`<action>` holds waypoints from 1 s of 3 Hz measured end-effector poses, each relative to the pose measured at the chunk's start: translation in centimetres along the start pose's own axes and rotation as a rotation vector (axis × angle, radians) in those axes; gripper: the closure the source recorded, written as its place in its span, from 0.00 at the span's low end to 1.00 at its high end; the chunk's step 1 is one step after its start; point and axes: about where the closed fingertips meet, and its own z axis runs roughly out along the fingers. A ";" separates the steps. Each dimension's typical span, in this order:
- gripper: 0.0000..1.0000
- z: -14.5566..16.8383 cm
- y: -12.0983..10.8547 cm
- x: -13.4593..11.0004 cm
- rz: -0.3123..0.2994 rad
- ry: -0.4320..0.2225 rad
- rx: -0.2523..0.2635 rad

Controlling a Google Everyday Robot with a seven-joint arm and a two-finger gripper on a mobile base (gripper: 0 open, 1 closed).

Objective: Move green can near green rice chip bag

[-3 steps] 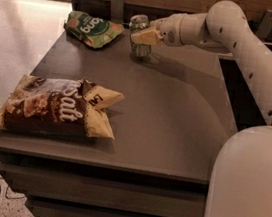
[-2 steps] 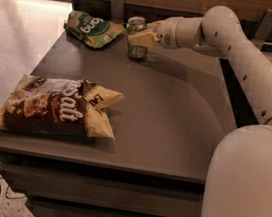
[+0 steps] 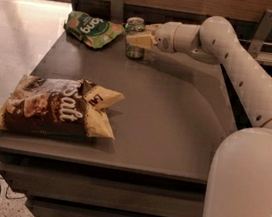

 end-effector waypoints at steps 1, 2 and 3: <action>1.00 0.0 -0.3 0.4 0.009 -0.025 0.014; 1.00 0.0 -0.3 0.4 0.009 -0.025 0.014; 0.83 0.0 -0.3 0.4 0.009 -0.025 0.014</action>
Offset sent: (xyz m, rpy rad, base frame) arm 0.0052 -0.0315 -0.0181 0.0946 -0.0430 -0.0895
